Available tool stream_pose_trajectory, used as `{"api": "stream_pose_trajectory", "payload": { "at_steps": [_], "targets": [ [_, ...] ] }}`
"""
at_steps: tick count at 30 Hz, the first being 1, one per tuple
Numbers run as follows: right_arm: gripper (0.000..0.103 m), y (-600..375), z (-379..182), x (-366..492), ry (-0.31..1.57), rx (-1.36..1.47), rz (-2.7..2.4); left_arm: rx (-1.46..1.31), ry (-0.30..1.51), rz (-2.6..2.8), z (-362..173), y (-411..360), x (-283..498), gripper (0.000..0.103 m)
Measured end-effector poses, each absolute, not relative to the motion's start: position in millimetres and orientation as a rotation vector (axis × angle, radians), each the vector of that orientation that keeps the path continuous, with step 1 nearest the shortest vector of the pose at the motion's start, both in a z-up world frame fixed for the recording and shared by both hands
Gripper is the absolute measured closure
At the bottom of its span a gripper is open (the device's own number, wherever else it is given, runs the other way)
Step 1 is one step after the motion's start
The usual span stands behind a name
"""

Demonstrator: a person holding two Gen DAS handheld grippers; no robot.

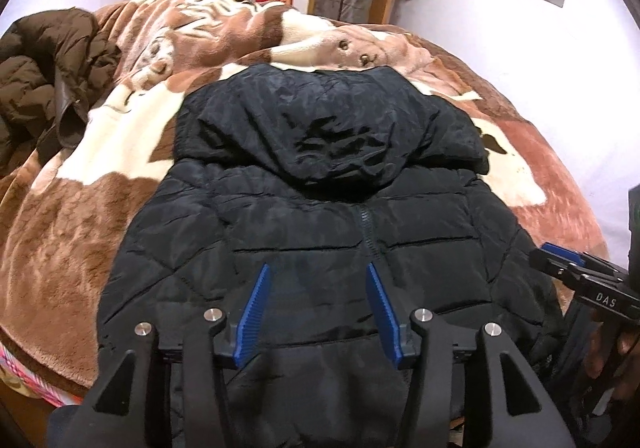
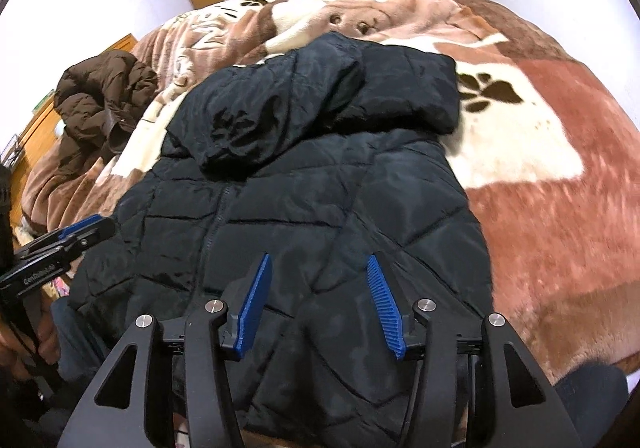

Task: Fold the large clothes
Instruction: 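Grasp one side edge of the folded jacket with both grippers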

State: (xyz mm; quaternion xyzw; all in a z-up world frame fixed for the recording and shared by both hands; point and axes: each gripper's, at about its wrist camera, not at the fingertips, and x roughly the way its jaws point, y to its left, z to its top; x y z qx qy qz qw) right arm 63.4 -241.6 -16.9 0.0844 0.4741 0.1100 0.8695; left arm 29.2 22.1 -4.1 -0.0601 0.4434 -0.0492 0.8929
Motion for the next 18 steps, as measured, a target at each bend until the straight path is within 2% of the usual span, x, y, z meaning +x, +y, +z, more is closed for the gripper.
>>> {"api": "stream_pose_trajectory", "payload": {
  "at_steps": [7,9,18],
  "targets": [
    [0.051,-283,-36,57,1.043,0.216,0.125,-0.154,0.939,-0.006,-14,70,23,0.047],
    [0.045,-299,-43,55,1.061,0.237,0.075,-0.161,0.948,0.04,-19,89,23,0.046],
    [0.044,-337,-71,54,1.144,0.402,0.011,-0.229,1.031,0.186,-53,154,20,0.042]
  ]
}}
